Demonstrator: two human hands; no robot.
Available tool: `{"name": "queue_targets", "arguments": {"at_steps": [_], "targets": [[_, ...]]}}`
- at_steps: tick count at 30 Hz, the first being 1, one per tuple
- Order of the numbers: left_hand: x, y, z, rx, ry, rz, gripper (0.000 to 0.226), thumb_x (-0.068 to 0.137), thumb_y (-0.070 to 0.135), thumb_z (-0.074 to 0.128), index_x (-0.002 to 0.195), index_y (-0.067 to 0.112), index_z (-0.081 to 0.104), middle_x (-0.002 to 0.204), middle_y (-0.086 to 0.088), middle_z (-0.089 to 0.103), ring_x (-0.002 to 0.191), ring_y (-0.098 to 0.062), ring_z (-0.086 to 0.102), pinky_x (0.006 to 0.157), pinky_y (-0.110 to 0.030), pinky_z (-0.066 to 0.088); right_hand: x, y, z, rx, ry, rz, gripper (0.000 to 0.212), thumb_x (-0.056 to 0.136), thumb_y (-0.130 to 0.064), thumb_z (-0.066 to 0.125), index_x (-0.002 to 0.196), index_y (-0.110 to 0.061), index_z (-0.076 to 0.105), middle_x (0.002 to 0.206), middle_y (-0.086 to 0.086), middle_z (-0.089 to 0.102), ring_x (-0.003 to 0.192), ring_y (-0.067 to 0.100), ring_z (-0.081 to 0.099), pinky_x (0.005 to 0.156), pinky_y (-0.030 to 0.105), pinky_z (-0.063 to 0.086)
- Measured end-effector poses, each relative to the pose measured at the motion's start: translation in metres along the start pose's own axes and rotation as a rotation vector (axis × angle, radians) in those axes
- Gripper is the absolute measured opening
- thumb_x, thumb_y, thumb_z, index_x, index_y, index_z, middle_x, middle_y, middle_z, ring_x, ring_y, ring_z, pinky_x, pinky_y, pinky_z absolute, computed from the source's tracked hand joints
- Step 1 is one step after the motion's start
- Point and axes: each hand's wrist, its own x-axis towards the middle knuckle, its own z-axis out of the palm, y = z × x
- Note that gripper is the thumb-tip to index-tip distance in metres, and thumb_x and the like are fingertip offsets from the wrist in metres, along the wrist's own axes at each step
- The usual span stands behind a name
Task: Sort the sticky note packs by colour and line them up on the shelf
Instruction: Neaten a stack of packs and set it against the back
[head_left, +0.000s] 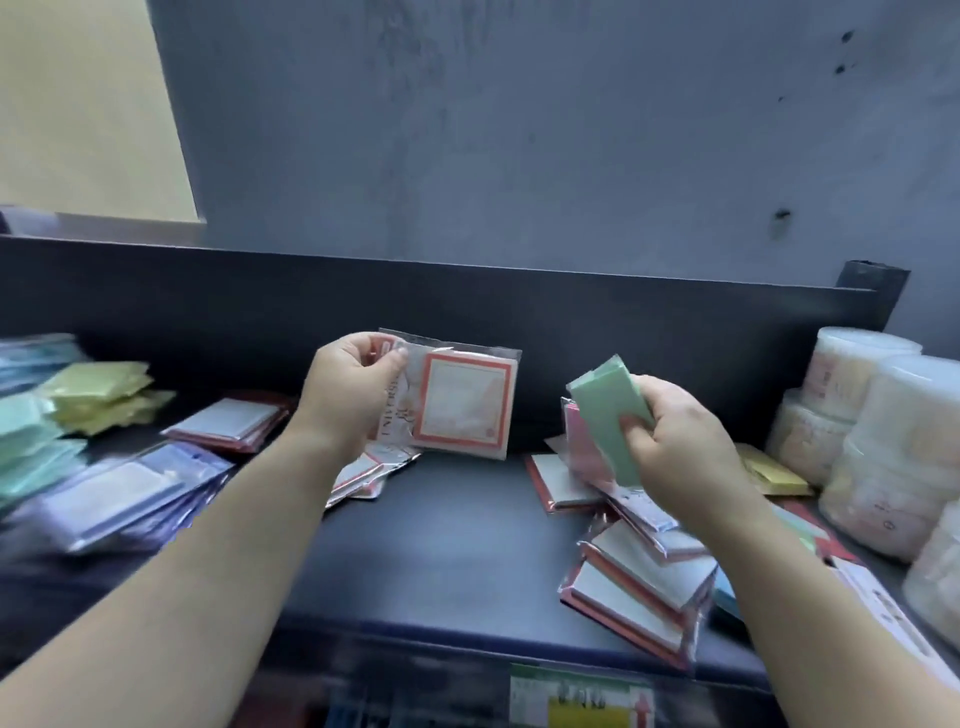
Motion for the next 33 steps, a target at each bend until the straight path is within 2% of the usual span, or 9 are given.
{"name": "queue_targets", "arguments": {"at_steps": [6, 13, 17, 20, 24, 26, 28, 30, 33], "targets": [[0.013, -0.009, -0.058, 0.029, 0.002, -0.107, 0.015, 0.090, 0.013, 0.062, 0.075, 0.014, 0.065, 0.081, -0.017, 0.068, 0.074, -0.033, 0.066, 0.067, -0.062, 0.055, -0.005, -0.058, 0.032, 0.029, 0.005, -0.020, 0.013, 0.091, -0.013, 0.051, 0.099, -0.019, 0.060, 0.079, 0.004, 0.065, 0.076, 0.027, 0.060, 0.064, 0.037, 0.047], [0.045, -0.012, -0.149, 0.090, 0.051, -0.072, 0.016, 0.090, 0.010, 0.060, 0.076, 0.015, 0.065, 0.080, -0.014, 0.068, 0.072, -0.030, 0.066, 0.065, -0.051, 0.058, -0.004, -0.125, 0.096, 0.088, -0.072, 0.010, 0.011, 0.091, -0.015, 0.052, 0.095, -0.021, 0.061, 0.081, -0.002, 0.066, 0.077, 0.019, 0.060, 0.065, 0.033, 0.046], [0.064, -0.024, -0.165, 0.292, -0.114, -0.002, 0.015, 0.087, 0.008, 0.055, 0.084, 0.015, 0.067, 0.080, -0.007, 0.066, 0.072, -0.024, 0.062, 0.068, -0.036, 0.054, -0.007, -0.155, 0.124, 0.071, -0.027, 0.013, 0.011, 0.091, -0.013, 0.051, 0.095, -0.017, 0.061, 0.080, 0.000, 0.066, 0.076, 0.020, 0.060, 0.064, 0.030, 0.045], [0.079, -0.037, -0.152, 0.474, -0.307, 0.039, 0.016, 0.079, 0.005, 0.050, 0.077, 0.021, 0.053, 0.074, -0.003, 0.047, 0.068, -0.016, 0.041, 0.062, -0.030, 0.037, -0.014, -0.170, 0.134, 0.090, 0.027, 0.017, 0.014, 0.090, -0.010, 0.052, 0.095, -0.018, 0.062, 0.078, -0.003, 0.065, 0.072, 0.011, 0.058, 0.056, 0.012, 0.039], [0.089, -0.049, -0.129, 0.642, -0.437, 0.023, 0.018, 0.072, 0.004, 0.049, 0.062, 0.018, 0.042, 0.063, -0.003, 0.033, 0.062, -0.017, 0.028, 0.053, -0.028, 0.027, -0.025, -0.187, 0.138, 0.108, 0.067, 0.020, 0.018, 0.089, -0.009, 0.056, 0.094, -0.023, 0.066, 0.072, -0.007, 0.065, 0.067, 0.011, 0.056, 0.058, 0.017, 0.041], [0.094, -0.054, -0.123, 0.670, -0.474, 0.025, 0.020, 0.073, 0.004, 0.048, 0.063, 0.020, 0.041, 0.064, -0.004, 0.043, 0.061, -0.021, 0.038, 0.054, -0.031, 0.036, -0.030, -0.193, 0.139, 0.124, 0.077, 0.015, 0.022, 0.088, -0.009, 0.058, 0.093, -0.028, 0.069, 0.069, -0.009, 0.066, 0.068, 0.011, 0.056, 0.060, 0.020, 0.042], [0.097, -0.059, -0.121, 0.682, -0.520, 0.037, 0.017, 0.080, 0.006, 0.051, 0.088, 0.019, 0.060, 0.099, -0.008, 0.066, 0.092, -0.024, 0.061, 0.079, -0.031, 0.048, -0.035, -0.200, 0.142, 0.119, 0.080, -0.002, 0.023, 0.088, -0.011, 0.060, 0.094, -0.030, 0.070, 0.072, -0.017, 0.065, 0.069, 0.009, 0.057, 0.060, 0.018, 0.042], [0.095, -0.060, -0.127, 0.690, -0.530, 0.060, 0.047, 0.086, 0.009, 0.050, 0.133, 0.012, 0.051, 0.135, -0.007, 0.055, 0.124, -0.022, 0.052, 0.095, -0.024, 0.040, -0.037, -0.210, 0.146, 0.112, 0.084, -0.033, 0.024, 0.088, -0.010, 0.060, 0.095, -0.030, 0.071, 0.073, -0.023, 0.064, 0.069, 0.004, 0.058, 0.060, 0.013, 0.041], [0.085, -0.050, -0.157, 0.706, -0.505, 0.146, 0.050, 0.088, 0.010, 0.046, 0.138, 0.014, 0.047, 0.141, -0.004, 0.050, 0.129, -0.020, 0.047, 0.102, -0.027, 0.039, -0.035, -0.231, 0.161, 0.137, 0.072, -0.081, 0.027, 0.087, -0.006, 0.061, 0.099, -0.027, 0.073, 0.077, -0.030, 0.065, 0.069, -0.008, 0.058, 0.062, 0.005, 0.040]]}}
